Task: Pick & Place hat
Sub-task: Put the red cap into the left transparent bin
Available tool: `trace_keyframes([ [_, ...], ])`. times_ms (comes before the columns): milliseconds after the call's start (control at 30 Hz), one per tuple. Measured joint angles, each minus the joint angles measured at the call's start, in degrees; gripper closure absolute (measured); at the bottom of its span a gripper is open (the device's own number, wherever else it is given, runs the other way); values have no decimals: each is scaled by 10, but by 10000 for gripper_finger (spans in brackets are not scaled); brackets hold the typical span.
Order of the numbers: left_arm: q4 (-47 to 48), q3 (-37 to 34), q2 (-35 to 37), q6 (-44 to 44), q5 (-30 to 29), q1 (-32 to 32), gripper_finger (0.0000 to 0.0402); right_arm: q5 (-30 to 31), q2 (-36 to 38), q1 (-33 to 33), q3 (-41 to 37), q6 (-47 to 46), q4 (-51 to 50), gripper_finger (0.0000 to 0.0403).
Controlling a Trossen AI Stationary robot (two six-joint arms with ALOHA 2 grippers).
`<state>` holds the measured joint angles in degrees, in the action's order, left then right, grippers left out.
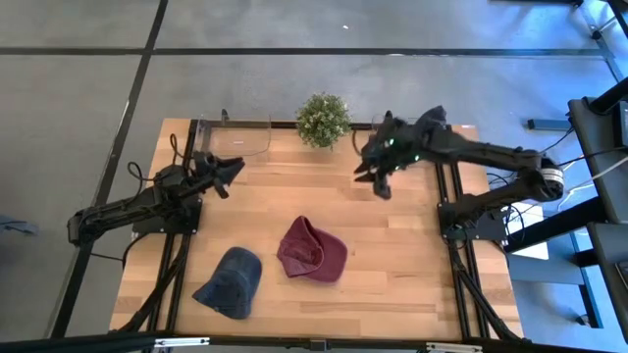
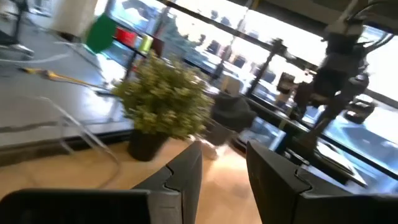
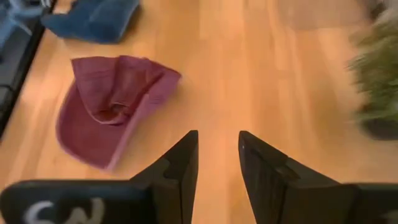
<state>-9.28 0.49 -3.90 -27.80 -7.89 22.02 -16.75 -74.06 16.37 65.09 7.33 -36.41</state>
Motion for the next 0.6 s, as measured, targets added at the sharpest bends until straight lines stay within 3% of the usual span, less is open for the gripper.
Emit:
trace_keyframes([
  [167, 0, 0, 0, -4, 11, -2, 281, -70, 0, -42, -106, -102, 99, 287],
  [300, 0, 0, 0, -26, 41, -2, 281, -78, 0, -76, -197, -210, 205, 287],
  [433, 0, 0, 0, -29, 78, -2, 281, -78, 0, -120, -278, -261, 345, 287],
  [500, 0, 0, 0, -29, 79, -2, 281, -66, 0, -144, -312, -280, 408, 287],
  [600, 0, 0, 0, -30, 80, -2, 281, 6, 0, -180, -346, -322, 475, 287],
])
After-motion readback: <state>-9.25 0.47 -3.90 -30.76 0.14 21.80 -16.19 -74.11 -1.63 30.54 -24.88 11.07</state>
